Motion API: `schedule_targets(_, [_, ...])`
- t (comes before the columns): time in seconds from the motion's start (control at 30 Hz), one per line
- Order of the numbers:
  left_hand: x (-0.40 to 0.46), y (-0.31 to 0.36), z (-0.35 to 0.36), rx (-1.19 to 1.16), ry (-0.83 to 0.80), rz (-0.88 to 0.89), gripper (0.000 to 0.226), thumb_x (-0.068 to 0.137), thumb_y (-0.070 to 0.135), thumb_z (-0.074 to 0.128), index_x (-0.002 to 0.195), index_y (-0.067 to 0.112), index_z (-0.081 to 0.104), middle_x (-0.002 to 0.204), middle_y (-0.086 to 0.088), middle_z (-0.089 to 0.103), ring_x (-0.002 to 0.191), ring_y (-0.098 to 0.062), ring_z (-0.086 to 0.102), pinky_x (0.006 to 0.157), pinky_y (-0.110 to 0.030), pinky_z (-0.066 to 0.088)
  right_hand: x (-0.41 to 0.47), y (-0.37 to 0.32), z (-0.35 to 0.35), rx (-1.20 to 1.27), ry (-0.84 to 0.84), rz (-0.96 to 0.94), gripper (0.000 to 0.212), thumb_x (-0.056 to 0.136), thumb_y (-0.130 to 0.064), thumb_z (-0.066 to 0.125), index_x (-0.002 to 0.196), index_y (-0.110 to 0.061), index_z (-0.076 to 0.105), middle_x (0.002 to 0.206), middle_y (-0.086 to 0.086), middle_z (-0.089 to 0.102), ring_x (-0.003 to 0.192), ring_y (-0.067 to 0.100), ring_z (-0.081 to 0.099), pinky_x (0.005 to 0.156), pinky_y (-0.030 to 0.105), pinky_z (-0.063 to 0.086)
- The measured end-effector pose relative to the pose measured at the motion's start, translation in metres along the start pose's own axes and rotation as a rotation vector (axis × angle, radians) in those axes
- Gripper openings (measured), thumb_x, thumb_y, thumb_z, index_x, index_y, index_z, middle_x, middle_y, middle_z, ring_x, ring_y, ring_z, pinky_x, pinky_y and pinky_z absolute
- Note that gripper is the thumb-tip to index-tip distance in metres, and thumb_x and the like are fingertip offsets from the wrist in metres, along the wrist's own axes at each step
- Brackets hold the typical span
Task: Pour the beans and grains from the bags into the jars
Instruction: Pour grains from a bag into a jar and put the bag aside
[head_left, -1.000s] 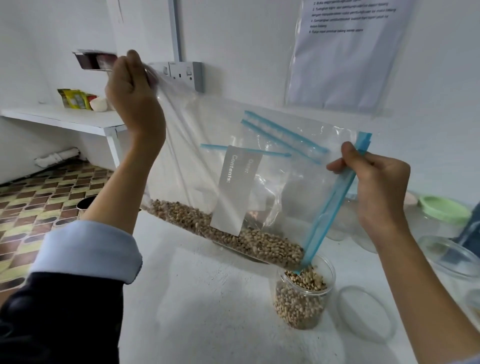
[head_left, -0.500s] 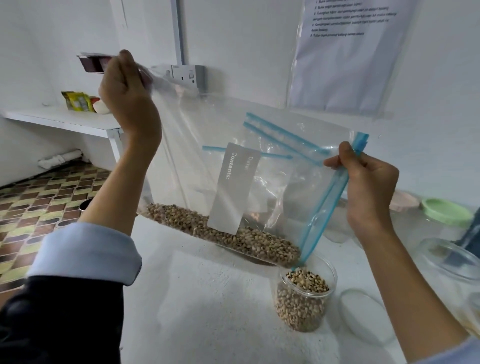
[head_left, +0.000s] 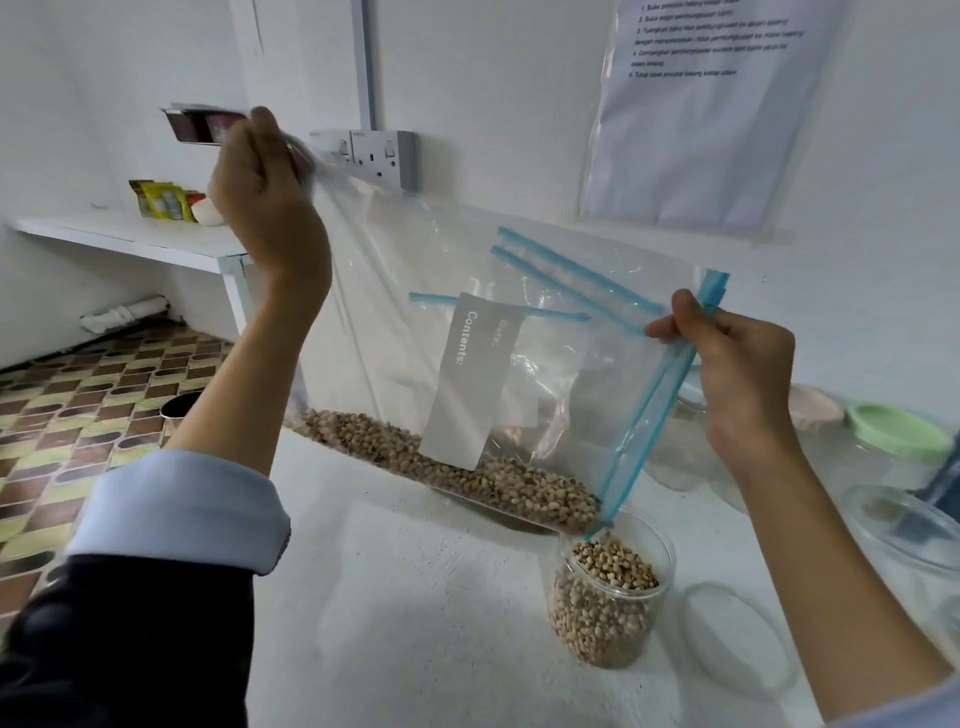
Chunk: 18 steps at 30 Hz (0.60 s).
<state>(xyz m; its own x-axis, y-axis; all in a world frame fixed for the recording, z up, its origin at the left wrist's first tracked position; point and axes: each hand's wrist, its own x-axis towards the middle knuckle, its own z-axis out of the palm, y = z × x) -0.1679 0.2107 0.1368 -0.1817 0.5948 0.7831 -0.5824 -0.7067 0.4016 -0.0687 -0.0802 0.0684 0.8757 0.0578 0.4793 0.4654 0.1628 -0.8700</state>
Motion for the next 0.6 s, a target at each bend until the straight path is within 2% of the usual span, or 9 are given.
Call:
schedule_targets(0.13, [-0.001,0.001,-0.001,-0.006,-0.003,-0.008,0.034,0.093,0.024,0.042,0.059,0.024,0.040,0.050,0.009,0.040,0.048,-0.008,0.033,0.049,-0.022,0.026,-0.001,0.001,-0.004,0.027,0.020,-0.034,0.029,0.088,-0.030,0.066,0.059,-0.027,0.069,0.057,-0.013,0.065,0.065,0.000,0.054,0.067,0.008,0.044])
schedule_targets(0.2, [-0.003,0.001,0.000,0.014,-0.010,-0.008,0.034,0.093,0.027,0.042,0.059,0.024,0.040,0.050,0.011,0.040,0.048,-0.009,0.033,0.049,-0.025,0.026,-0.004,0.001,-0.004,-0.007,-0.020,-0.041,0.028,0.088,-0.029,0.066,0.060,-0.025,0.069,0.057,-0.016,0.066,0.064,-0.003,0.056,0.066,0.004,0.042])
schedule_targets(0.3, [-0.004,0.000,0.000,0.036,-0.013,-0.010,0.033,0.091,0.034,0.042,0.059,0.024,0.041,0.051,0.006,0.040,0.050,-0.015,0.033,0.051,-0.034,0.025,-0.007,0.001,-0.008,0.014,0.046,-0.069,0.031,0.089,-0.029,0.065,0.058,-0.027,0.068,0.057,-0.014,0.066,0.065,-0.001,0.056,0.066,0.006,0.043])
schedule_targets(0.37, [-0.005,0.000,0.001,0.030,-0.020,-0.013,0.033,0.090,0.035,0.043,0.059,0.024,0.041,0.052,0.004,0.040,0.051,-0.016,0.032,0.052,-0.038,0.025,-0.009,0.001,-0.009,0.020,0.024,-0.065,0.032,0.090,-0.029,0.064,0.058,-0.027,0.069,0.059,-0.013,0.067,0.067,0.003,0.056,0.069,0.011,0.047])
schedule_targets(0.5, [-0.004,0.000,0.004,0.019,-0.002,-0.005,0.033,0.090,0.035,0.043,0.059,0.024,0.039,0.052,0.001,0.037,0.052,-0.024,0.031,0.051,-0.042,0.024,-0.012,0.000,-0.010,0.038,0.071,-0.075,0.030,0.091,-0.029,0.063,0.062,-0.024,0.068,0.057,-0.013,0.065,0.064,0.001,0.054,0.065,0.009,0.043])
schedule_targets(0.6, [-0.003,-0.002,0.005,0.026,-0.007,0.009,0.034,0.090,0.037,0.042,0.059,0.024,0.039,0.052,-0.002,0.037,0.051,-0.036,0.031,0.050,-0.044,0.025,-0.012,0.000,-0.010,0.050,0.046,-0.044,0.030,0.090,-0.027,0.064,0.061,-0.020,0.068,0.056,-0.013,0.066,0.061,0.000,0.054,0.066,0.009,0.043])
